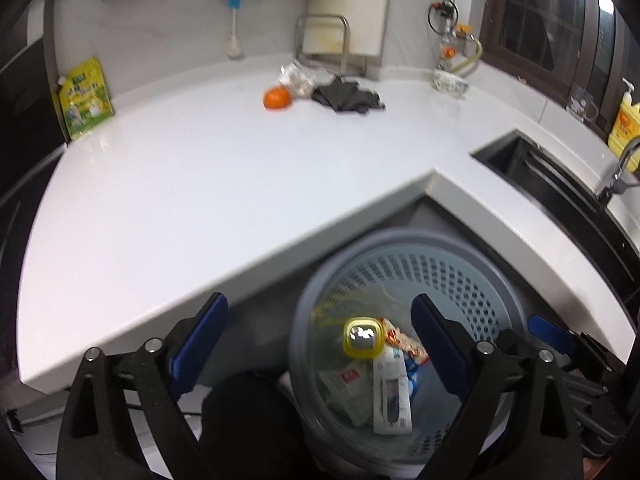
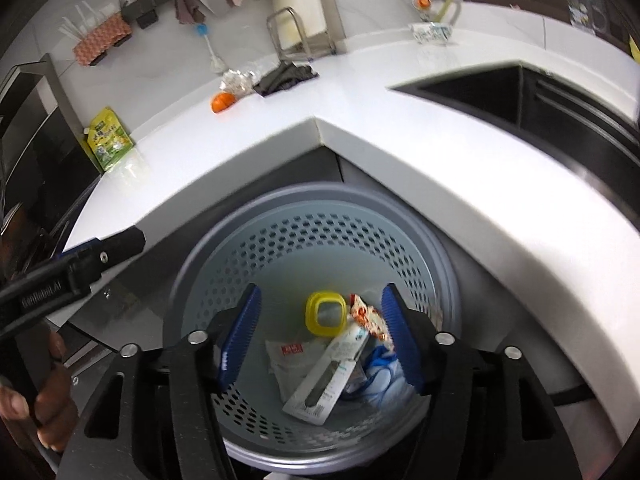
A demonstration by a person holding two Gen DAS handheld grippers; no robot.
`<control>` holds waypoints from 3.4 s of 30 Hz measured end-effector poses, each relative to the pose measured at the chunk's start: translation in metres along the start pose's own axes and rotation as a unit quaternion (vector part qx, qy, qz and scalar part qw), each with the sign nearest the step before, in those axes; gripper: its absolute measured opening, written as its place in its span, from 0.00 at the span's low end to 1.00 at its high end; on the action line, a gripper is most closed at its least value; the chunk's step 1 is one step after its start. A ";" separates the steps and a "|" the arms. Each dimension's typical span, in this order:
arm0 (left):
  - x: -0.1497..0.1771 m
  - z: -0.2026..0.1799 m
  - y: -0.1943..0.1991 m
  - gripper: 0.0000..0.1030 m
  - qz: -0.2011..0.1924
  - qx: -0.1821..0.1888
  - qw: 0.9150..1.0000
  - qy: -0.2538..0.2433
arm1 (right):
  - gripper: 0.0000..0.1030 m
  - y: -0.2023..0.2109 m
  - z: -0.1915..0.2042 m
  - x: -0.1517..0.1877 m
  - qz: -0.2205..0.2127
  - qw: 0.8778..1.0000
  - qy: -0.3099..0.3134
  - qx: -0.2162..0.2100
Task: Collect trash
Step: 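Move both tools back toward the grey cloth and the orange, then grasp the grey cloth with the right tool while the left tool grasps the orange, then carry the cloth and orange over the bin and open both tools to drop them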
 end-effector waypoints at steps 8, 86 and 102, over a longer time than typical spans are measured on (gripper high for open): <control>-0.061 0.008 0.010 0.94 -0.058 -0.018 0.998 -0.002 | 0.73 0.014 -0.006 -0.059 -0.063 0.997 0.035 0.014; -0.243 0.019 -0.221 0.93 0.012 -0.095 0.994 0.044 | 0.16 -0.224 -0.056 -0.304 0.029 0.994 0.102 -0.020; -0.222 0.012 -0.204 0.25 0.019 -0.027 0.999 0.040 | 0.16 -0.193 -0.045 -0.275 0.019 0.995 0.092 -0.029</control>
Point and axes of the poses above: each gripper's, at about its wrist camera, not at the fingertips, and y roughly against the way its jaws point, z to its left, x to its underside, the point moved 5 cm from there along -y, roughly the way its jaws point, and after that the axes turned 14 degrees about y, right-handed, at the moved point
